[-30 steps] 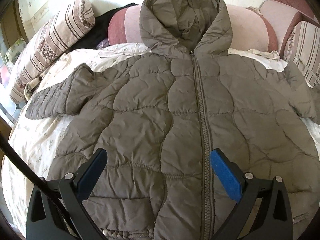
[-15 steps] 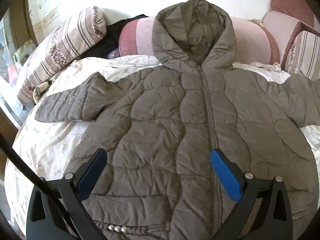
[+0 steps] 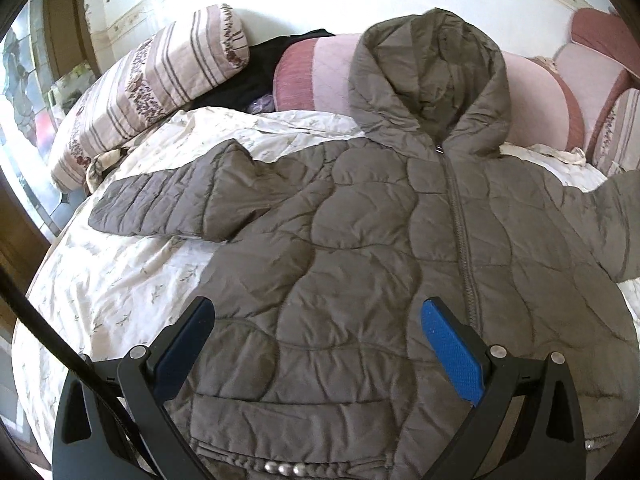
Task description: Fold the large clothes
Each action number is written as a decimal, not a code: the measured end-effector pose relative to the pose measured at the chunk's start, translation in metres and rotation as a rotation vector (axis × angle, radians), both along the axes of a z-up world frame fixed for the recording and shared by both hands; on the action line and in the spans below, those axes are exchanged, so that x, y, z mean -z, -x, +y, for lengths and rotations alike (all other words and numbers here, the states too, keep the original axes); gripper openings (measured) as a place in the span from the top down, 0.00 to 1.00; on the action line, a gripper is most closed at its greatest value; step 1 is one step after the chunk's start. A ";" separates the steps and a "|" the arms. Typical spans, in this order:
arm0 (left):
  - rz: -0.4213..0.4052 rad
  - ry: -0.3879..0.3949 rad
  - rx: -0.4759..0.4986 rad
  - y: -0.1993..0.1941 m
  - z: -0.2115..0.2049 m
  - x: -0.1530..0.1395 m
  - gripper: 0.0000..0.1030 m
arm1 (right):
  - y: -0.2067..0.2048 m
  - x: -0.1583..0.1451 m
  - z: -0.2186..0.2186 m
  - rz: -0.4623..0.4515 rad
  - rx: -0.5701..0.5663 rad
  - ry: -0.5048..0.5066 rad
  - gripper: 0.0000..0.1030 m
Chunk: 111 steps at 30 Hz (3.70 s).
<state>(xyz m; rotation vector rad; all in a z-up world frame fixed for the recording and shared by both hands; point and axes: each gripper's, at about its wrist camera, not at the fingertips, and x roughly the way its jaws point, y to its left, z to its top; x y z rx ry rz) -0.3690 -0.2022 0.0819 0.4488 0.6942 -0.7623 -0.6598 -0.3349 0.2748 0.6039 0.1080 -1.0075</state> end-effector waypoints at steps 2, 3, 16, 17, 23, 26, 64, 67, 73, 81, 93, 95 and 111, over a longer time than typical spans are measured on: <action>0.001 0.006 -0.016 -0.005 0.004 -0.001 0.00 | -0.023 0.004 0.003 -0.016 -0.077 -0.013 0.86; 0.001 0.008 -0.026 -0.007 0.006 -0.002 0.00 | -0.038 0.007 0.004 -0.016 -0.122 -0.020 0.86; 0.008 0.009 -0.139 -0.045 0.026 -0.001 0.00 | -0.163 0.101 -0.012 0.018 -0.377 -0.232 0.86; 0.009 0.007 -0.142 -0.046 0.027 0.000 0.00 | -0.169 0.111 -0.015 0.029 -0.380 -0.257 0.86; 0.012 0.009 -0.155 -0.050 0.027 0.000 0.00 | -0.201 0.178 -0.034 0.066 -0.426 -0.413 0.86; 0.018 0.011 -0.159 -0.052 0.026 0.001 0.00 | -0.204 0.187 -0.029 0.086 -0.446 -0.430 0.86; 0.143 -0.159 -0.181 -0.106 -0.025 0.066 0.00 | -0.083 0.242 -0.121 0.492 0.051 -0.516 0.61; 0.145 -0.100 -0.200 -0.108 -0.015 0.051 0.00 | -0.096 0.213 -0.104 0.489 0.033 -0.407 0.61; 0.081 0.005 -0.165 -0.098 -0.007 0.025 0.00 | -0.135 0.191 -0.072 0.434 -0.137 -0.330 0.53; 0.088 -0.084 -0.106 -0.089 -0.024 0.044 0.00 | -0.157 0.223 -0.067 0.503 -0.170 -0.402 0.53; 0.109 -0.075 -0.110 -0.090 -0.021 0.044 0.00 | -0.157 0.237 -0.071 0.543 -0.138 -0.448 0.51; 0.116 -0.039 -0.106 -0.091 -0.017 0.036 0.00 | -0.157 0.226 -0.066 0.528 -0.145 -0.418 0.51; -0.001 0.045 -0.278 -0.191 0.051 -0.006 0.00 | -0.176 0.214 -0.039 0.516 -0.234 -0.399 0.51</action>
